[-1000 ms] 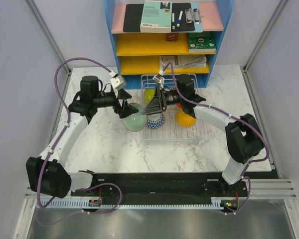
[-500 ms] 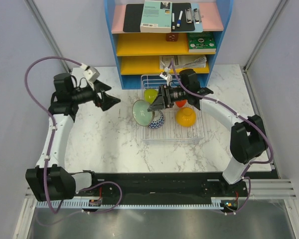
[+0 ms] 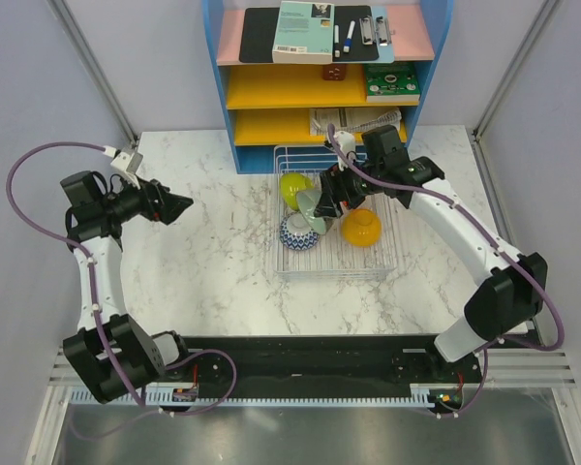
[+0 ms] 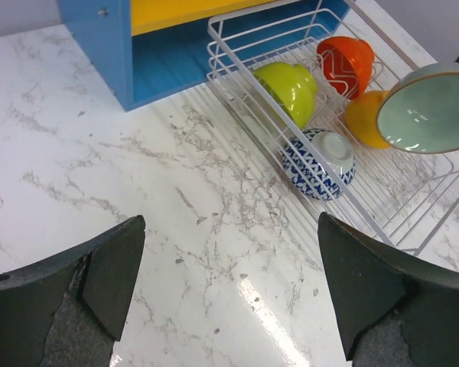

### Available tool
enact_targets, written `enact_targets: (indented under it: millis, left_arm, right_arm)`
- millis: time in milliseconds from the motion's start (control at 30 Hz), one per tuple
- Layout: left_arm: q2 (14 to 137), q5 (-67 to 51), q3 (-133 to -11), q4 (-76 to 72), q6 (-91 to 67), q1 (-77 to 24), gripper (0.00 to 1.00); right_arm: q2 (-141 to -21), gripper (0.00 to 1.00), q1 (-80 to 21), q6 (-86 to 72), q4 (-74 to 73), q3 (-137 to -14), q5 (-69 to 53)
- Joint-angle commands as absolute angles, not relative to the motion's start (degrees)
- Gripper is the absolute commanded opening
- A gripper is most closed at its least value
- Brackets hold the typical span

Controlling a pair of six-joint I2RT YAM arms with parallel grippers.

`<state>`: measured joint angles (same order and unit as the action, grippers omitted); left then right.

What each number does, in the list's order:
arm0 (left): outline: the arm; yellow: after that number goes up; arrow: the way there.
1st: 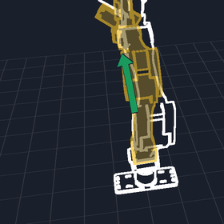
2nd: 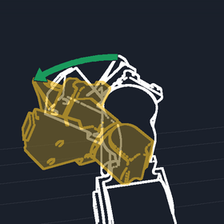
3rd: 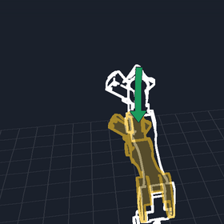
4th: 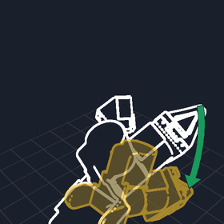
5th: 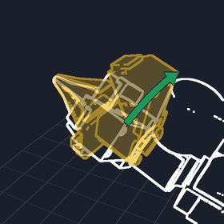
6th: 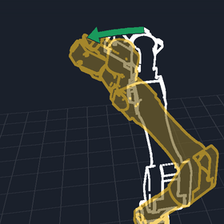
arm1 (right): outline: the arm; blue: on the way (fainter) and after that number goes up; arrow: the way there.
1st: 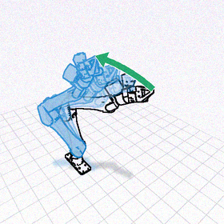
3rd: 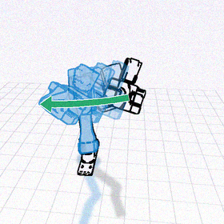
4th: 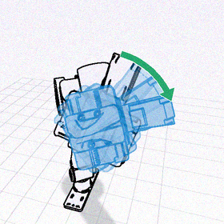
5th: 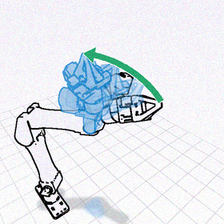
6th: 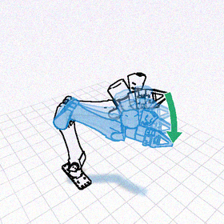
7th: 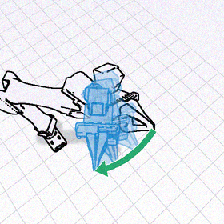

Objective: Load the bowls into the dish rack

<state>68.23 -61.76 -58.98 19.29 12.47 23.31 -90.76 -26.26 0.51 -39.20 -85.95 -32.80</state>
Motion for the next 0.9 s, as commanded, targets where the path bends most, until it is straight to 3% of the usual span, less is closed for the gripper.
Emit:
enact_targets:
  millis: [0,333,867]
  left_arm:
    - [66.1,-63.8,-56.4,15.5,9.4,27.2,1.00]
    - [65.6,-64.6,-55.6,14.9,8.6,28.0,1.00]
    - [65.9,-64.4,-54.7,14.3,8.8,28.0,1.00]
  right_arm:
    - [-85.7,0.00,-26.4,10.9,-44.3,-90.8,-22.5]
    - [-86.5,0.00,-27.3,25.1,-48.6,-86.9,-13.3]
    - [-93.0,0.00,-35.2,38.9,-57.1,-90.6,-6.5]
